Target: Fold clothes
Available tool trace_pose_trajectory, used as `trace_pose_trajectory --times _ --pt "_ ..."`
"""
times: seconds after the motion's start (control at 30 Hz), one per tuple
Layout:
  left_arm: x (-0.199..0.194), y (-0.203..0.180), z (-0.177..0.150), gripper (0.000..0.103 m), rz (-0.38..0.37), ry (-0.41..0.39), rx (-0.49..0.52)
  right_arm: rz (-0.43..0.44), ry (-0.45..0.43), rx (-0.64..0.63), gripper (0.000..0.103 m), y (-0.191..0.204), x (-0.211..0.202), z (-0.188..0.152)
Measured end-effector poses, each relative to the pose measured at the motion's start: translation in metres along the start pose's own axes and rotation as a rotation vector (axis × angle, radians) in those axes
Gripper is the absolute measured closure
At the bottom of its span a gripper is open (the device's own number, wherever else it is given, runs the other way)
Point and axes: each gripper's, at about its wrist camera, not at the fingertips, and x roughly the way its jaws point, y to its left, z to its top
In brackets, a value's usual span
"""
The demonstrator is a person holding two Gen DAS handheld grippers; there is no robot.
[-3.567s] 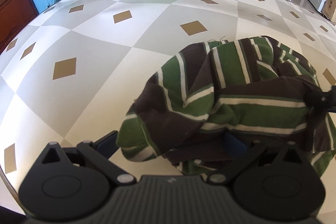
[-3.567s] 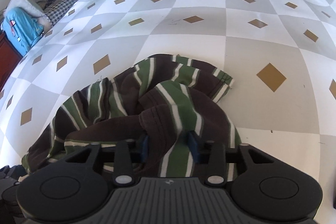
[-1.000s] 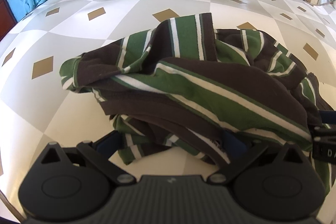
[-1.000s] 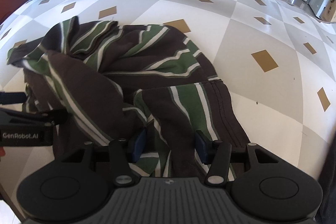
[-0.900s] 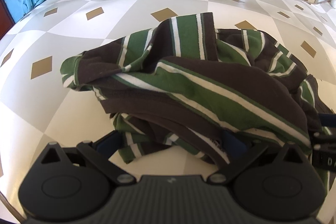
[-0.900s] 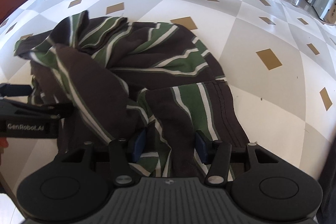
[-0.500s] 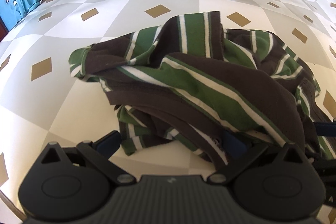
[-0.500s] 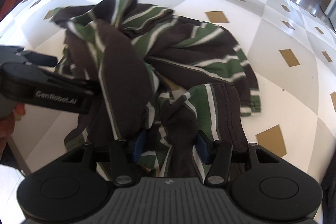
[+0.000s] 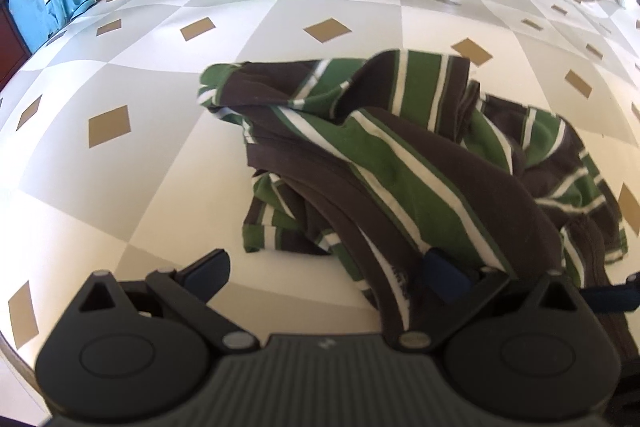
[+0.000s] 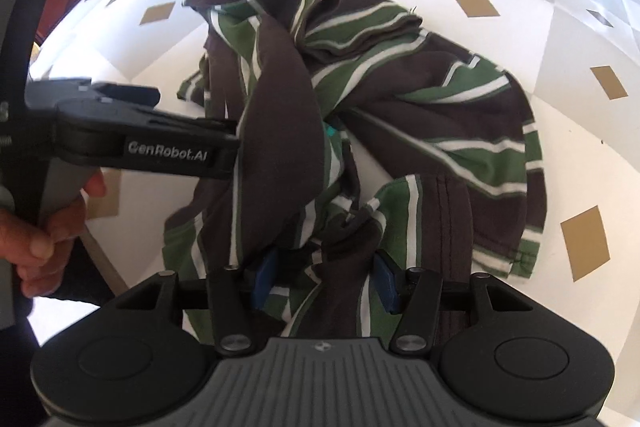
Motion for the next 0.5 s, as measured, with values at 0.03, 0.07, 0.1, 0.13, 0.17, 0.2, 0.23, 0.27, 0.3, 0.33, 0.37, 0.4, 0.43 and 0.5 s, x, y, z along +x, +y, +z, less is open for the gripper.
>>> trace_pose_trajectory --times 0.03,0.07,0.1,0.13,0.17,0.2,0.23,0.27,0.3,0.33,0.37,0.4,0.43,0.5 --pt "-0.001 0.002 0.001 0.0 -0.003 -0.005 -0.008 -0.007 -0.018 0.007 0.052 -0.002 -0.006 0.002" --pt "-0.002 0.003 0.001 0.0 -0.006 -0.009 -0.015 -0.013 -0.04 0.017 0.052 -0.005 -0.012 0.003" --pt "-0.003 0.003 0.002 0.0 -0.009 -0.013 -0.022 -0.019 -0.059 0.027 0.052 -0.008 -0.017 0.005" --pt "-0.005 0.004 0.002 0.0 -0.013 -0.016 -0.027 -0.028 -0.077 0.037 0.051 -0.011 -0.023 0.007" --pt "-0.006 0.006 0.003 0.0 -0.018 -0.018 -0.032 -0.037 -0.095 0.048 0.051 -0.014 -0.028 0.01" --pt "-0.007 0.007 0.005 0.0 -0.024 -0.021 -0.037 -0.039 -0.112 0.063 0.051 -0.018 -0.03 0.013" --pt "-0.01 0.009 0.004 0.0 -0.03 -0.024 -0.041 -0.04 -0.129 0.079 0.051 -0.022 -0.033 0.017" --pt "-0.012 0.011 0.004 0.0 -0.037 -0.027 -0.044 -0.037 -0.143 0.098 0.051 -0.025 -0.034 0.02" --pt "-0.013 0.013 0.003 0.0 -0.045 -0.029 -0.045 -0.036 -0.153 0.119 0.051 -0.03 -0.036 0.022" --pt "-0.015 0.014 0.003 0.0 -0.053 -0.032 -0.044 -0.043 -0.161 0.137 0.051 -0.034 -0.036 0.026" --pt "-0.016 0.014 0.003 0.0 -0.061 -0.034 -0.041 -0.052 -0.168 0.154 0.051 -0.037 -0.035 0.029" --pt "-0.017 0.014 0.002 0.0 -0.07 -0.035 -0.037 -0.06 -0.175 0.171 0.051 -0.041 -0.035 0.032" --pt "-0.019 0.014 0.002 0.0 -0.08 -0.036 -0.034 -0.074 -0.181 0.189 0.051 -0.045 -0.034 0.036" --pt "-0.021 0.014 0.002 0.0 -0.098 -0.041 -0.03 -0.096 -0.188 0.227 0.051 -0.054 -0.03 0.042"
